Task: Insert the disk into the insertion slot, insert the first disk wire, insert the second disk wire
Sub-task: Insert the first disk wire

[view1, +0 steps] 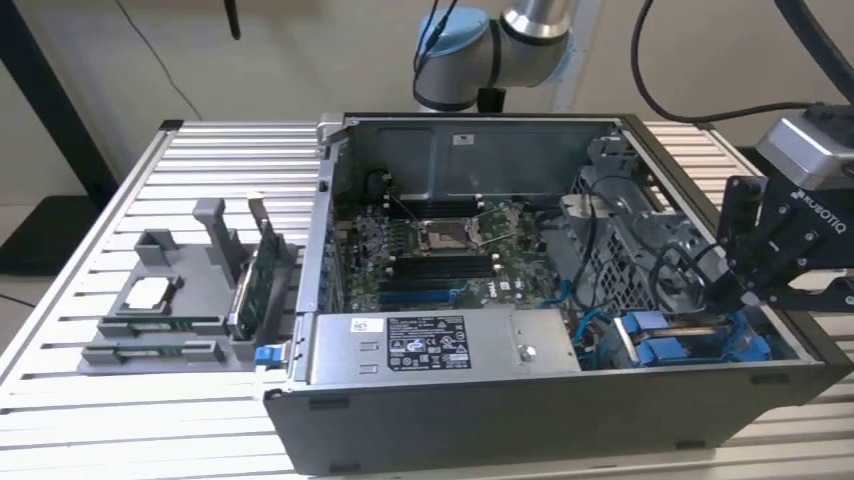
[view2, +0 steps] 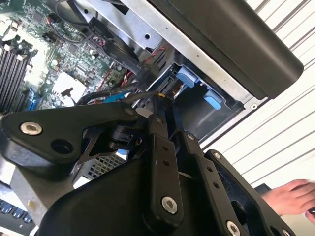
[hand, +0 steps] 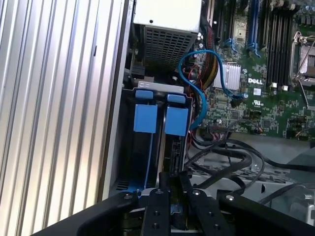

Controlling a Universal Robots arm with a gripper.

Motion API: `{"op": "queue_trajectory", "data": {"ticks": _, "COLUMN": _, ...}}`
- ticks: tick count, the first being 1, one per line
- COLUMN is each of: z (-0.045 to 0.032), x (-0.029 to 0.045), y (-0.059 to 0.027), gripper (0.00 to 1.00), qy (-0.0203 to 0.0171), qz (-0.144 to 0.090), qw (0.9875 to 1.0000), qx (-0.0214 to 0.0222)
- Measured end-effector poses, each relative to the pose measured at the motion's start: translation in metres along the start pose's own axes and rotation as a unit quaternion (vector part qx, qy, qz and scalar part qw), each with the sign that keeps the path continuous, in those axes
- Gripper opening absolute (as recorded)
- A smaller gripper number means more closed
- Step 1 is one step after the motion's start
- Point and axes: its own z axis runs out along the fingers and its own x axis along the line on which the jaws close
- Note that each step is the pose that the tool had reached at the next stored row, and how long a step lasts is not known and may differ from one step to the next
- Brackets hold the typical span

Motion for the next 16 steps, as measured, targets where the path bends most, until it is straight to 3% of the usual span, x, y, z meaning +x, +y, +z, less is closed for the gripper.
{"op": "queue_trajectory", "data": {"ticks": 6, "z": 0.0033, "x": -0.0002, "y": 0.0044, "gripper": 0.19, "qy": 0.001, "qz": -0.001, "qw": 1.0, "qx": 0.0098}}
{"op": "queue_trajectory", "data": {"ticks": 16, "z": 0.0107, "x": -0.0043, "y": 0.0056, "gripper": 0.19, "qy": 0.001, "qz": 0.01, "qw": 0.9998, "qx": 0.018}}
